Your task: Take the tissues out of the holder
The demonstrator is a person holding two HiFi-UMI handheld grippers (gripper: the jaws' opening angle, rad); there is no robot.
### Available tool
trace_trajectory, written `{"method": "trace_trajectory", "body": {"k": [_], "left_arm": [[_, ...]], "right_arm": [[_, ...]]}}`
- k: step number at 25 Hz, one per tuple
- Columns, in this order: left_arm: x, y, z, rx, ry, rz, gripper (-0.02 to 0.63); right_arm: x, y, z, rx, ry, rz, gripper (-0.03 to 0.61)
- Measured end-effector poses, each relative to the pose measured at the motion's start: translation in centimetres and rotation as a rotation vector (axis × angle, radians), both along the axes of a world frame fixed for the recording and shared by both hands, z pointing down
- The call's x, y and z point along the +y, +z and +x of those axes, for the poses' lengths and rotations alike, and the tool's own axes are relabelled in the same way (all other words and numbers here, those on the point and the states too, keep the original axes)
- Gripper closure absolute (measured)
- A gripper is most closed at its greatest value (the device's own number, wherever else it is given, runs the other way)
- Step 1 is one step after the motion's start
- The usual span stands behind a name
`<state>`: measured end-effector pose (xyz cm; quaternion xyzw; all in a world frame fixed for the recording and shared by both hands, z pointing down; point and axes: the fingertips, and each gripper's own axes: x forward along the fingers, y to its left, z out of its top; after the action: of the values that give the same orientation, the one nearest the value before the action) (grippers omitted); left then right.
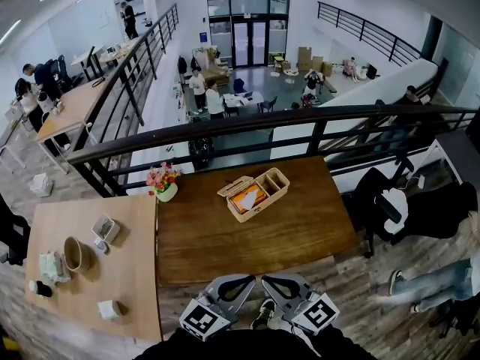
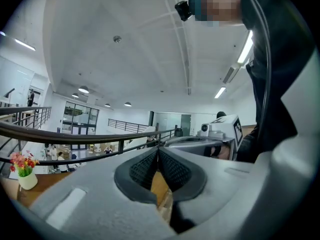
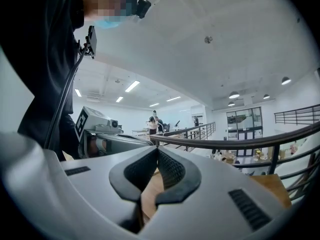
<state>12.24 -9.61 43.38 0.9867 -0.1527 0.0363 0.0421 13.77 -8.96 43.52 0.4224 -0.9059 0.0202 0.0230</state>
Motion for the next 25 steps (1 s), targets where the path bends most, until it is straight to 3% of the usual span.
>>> {"method": "trace_trajectory", "body": {"k": [13,18,25], "left_arm": [[-2.3,-0.2,7.3,-0.008,-0.095,-0.024,0.604],[-3.7,0.6,8.4,-0.036,-0.105,-0.005,0.604],[-7.8,1.3,8.8,-0.014,-0.137,-0.027,0.604]], "right_arm": [[-2.8,0.7,8.1,-0.024,-0.060,-0.003,0.572],[-4.3,1.4,9.2,-0.033,-0.074,-0.024,0.572],[-8.3,2.7,9.8,-0.020,-0.097,-0.047,0.572]]}}
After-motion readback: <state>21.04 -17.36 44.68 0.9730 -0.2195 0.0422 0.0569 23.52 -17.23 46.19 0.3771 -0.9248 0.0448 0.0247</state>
